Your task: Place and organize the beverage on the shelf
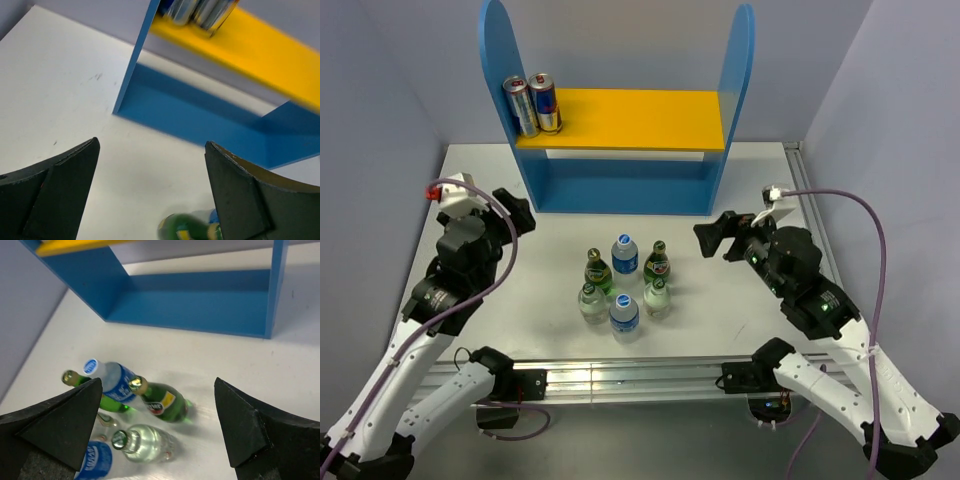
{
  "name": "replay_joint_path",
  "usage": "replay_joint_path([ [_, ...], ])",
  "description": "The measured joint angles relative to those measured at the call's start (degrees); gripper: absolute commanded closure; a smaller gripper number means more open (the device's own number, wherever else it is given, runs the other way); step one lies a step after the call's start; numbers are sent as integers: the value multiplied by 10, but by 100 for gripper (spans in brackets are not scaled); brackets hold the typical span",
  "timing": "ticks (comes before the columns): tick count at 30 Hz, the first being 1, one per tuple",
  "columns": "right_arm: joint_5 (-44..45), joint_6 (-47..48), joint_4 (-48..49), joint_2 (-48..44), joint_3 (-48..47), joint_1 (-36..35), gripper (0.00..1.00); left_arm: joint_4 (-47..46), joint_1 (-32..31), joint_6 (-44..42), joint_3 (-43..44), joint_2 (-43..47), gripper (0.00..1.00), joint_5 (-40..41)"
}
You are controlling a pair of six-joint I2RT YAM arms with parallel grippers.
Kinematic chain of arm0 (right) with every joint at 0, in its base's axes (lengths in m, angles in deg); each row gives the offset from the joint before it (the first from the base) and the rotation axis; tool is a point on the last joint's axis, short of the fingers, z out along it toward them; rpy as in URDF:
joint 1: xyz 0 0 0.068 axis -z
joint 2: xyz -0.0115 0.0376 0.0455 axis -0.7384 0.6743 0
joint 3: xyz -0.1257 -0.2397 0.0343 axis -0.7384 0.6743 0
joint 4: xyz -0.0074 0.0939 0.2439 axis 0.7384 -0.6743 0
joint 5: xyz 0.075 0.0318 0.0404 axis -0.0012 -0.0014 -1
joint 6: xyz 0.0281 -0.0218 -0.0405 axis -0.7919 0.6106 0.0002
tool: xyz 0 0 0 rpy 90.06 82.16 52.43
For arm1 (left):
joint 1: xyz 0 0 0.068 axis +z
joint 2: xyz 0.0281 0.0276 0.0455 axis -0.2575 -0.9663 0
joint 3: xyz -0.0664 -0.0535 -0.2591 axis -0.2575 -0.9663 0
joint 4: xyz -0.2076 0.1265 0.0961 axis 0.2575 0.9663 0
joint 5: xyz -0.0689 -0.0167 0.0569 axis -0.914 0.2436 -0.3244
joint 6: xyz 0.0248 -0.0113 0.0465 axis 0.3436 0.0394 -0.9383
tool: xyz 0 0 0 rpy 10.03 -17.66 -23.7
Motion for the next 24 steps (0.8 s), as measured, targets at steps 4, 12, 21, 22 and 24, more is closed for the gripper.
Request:
replay_joint_path([
  [4, 73, 4, -10, -33, 38, -40, 0, 14, 0, -20, -41, 22, 8, 0],
  [12, 350, -5, -14, 0, 42, -233, 0, 13, 0, -29, -42, 14, 9, 0],
  [21, 383, -37, 46, 107, 79, -278, 0, 19, 0, -32, -42, 12, 5, 8],
  [22, 378, -38, 55, 117, 80, -273, 0, 22, 0, -32, -42, 12, 5, 11],
  [24, 369, -41, 80, 156, 76, -264, 0, 26, 0, -32, -42, 10, 6, 16],
])
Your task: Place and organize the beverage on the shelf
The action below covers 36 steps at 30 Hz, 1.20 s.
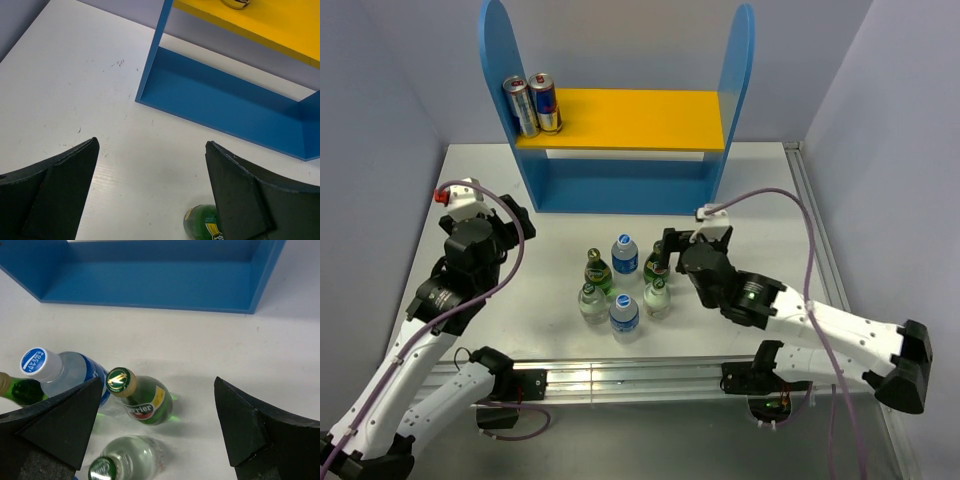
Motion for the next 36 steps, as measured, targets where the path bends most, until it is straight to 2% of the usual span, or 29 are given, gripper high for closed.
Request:
replay_joint_path([
  [8, -35, -2, 67, 126, -6, 7, 0, 5, 0, 0, 0, -6, 9, 4],
  [17, -42, -2, 109, 184, -16, 22, 2, 12, 0, -4, 0, -8, 11, 4],
  [20, -41, -3, 113, 186, -16, 26, 9, 13, 0, -4, 0, -8, 12, 4],
  [24, -37, -8, 125, 186, -14, 32, 38, 13, 0, -5, 0, -9, 12, 4],
  [27, -33, -15, 134, 191, -13, 35, 41, 13, 0, -5, 0, -11, 12, 5],
  [33, -31, -25, 137, 219, -13, 41, 36, 14, 1, -5, 0, -15, 12, 4],
  [36, -31, -30, 131, 225, -13, 41, 39, 14, 3, -5, 0, -16, 12, 4],
])
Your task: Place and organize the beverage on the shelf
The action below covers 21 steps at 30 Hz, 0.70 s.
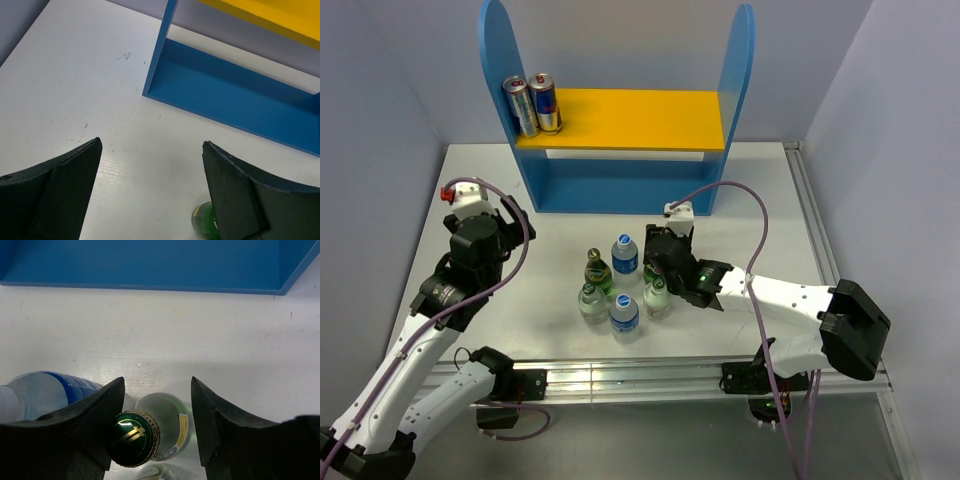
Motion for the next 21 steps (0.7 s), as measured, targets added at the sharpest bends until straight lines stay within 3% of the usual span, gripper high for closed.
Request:
replay_joint_path([
  [4, 0, -6, -2, 0, 0, 0, 50, 0, 5, -2, 0, 0, 12, 0],
  [9, 14, -1, -5, 0, 0, 0, 71, 0, 7, -2, 0, -1, 12, 0],
  [13, 15, -4, -5, -1, 0, 2, 98, 1, 8, -4, 0, -4, 13, 0],
  [21, 17, 5, -70, 0, -27, 2, 100, 1, 11, -4, 0, -8, 13, 0],
])
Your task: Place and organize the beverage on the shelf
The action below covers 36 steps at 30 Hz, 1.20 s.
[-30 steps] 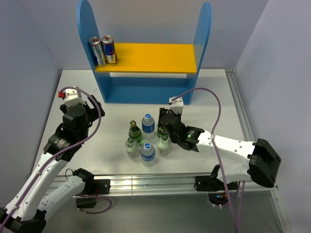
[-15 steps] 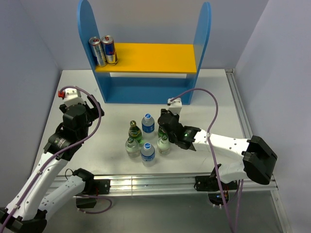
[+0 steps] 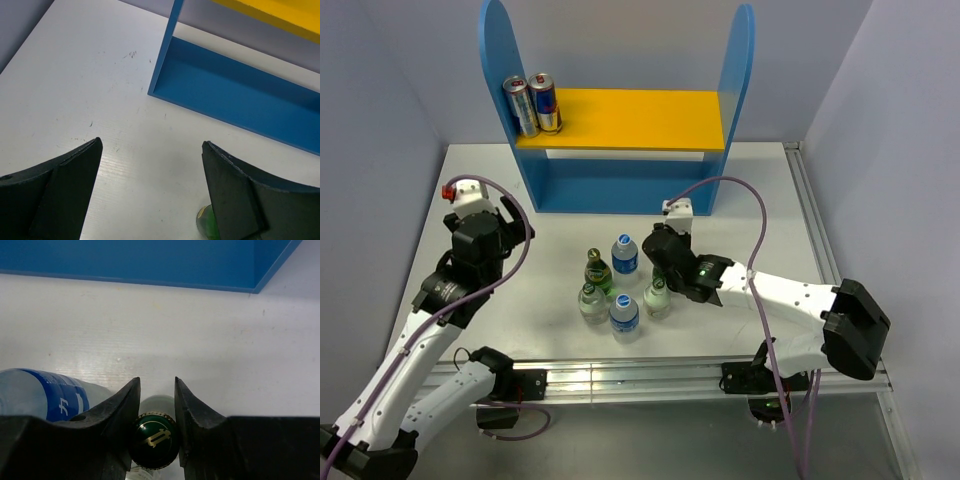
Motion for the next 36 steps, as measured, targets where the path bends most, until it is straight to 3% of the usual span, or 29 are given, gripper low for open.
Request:
replay_joint_path([
  [8, 8, 50, -85, 0, -109, 10, 100, 5, 3, 0, 0, -22, 14, 0],
  [16, 9, 121, -113, 25, -333, 71, 100, 15, 7, 0, 2, -48, 15, 4],
  [30, -16, 224, -217, 257, -798, 183, 100, 24, 7, 0, 7, -68, 16, 5],
  [36, -34, 240, -224, 304, -850, 230, 100, 25, 7, 0, 7, -72, 16, 5],
])
